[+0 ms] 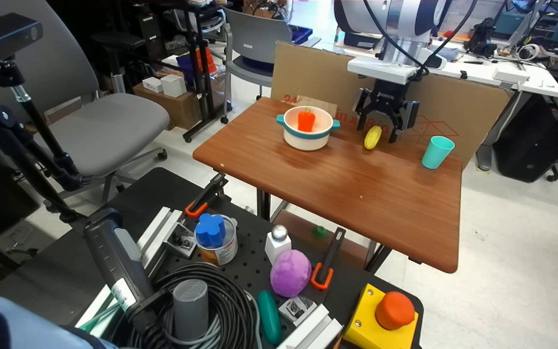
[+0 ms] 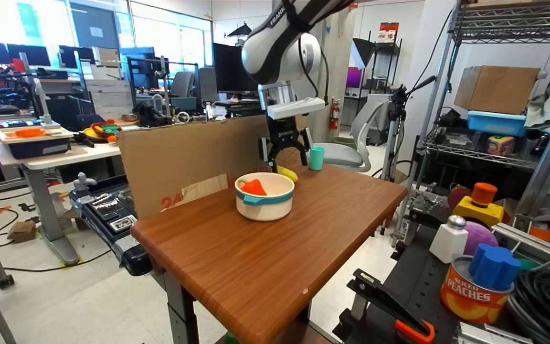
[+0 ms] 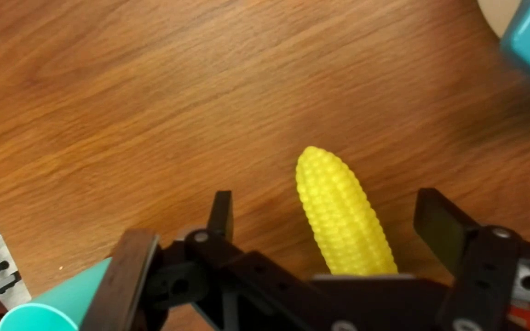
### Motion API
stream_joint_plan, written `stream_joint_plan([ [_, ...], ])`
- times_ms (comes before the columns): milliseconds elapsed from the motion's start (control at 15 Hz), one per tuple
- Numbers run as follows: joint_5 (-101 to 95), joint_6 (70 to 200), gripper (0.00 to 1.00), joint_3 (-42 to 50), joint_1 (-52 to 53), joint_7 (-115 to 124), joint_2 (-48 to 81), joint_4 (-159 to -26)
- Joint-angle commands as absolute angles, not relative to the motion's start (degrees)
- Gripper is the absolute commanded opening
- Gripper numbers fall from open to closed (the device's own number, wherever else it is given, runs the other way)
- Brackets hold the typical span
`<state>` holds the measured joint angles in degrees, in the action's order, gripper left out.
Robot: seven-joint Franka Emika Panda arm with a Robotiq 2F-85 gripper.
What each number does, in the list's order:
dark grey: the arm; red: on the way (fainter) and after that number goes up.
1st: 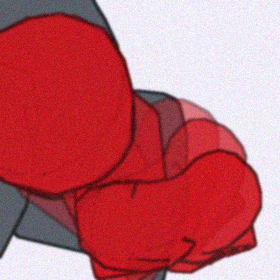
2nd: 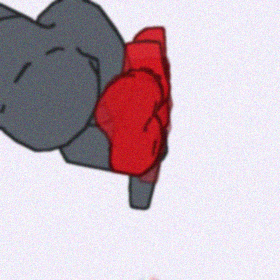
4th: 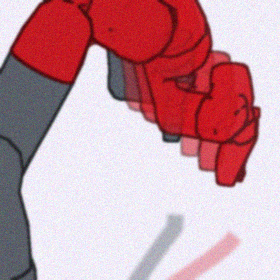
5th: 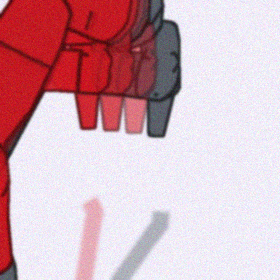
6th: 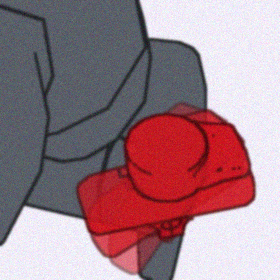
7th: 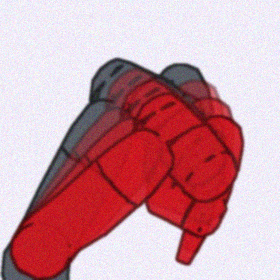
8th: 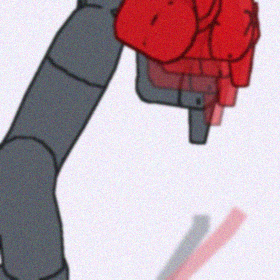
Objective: Pick up the yellow toy and move it to the right.
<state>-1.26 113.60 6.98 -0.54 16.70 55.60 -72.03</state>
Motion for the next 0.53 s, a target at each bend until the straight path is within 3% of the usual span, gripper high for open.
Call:
stream_joint_plan([
  [0,-3.0,110.9,0.98,7.8,0.5,17.6,58.8,-66.9],
  [67,-3.2,110.8,0.73,7.9,0.6,17.7,59.2,-66.2],
  [133,-3.5,110.7,0.73,7.9,0.7,17.6,59.6,-65.4],
  [467,-4.4,108.5,0.34,8.4,0.7,17.9,61.5,-61.6],
])
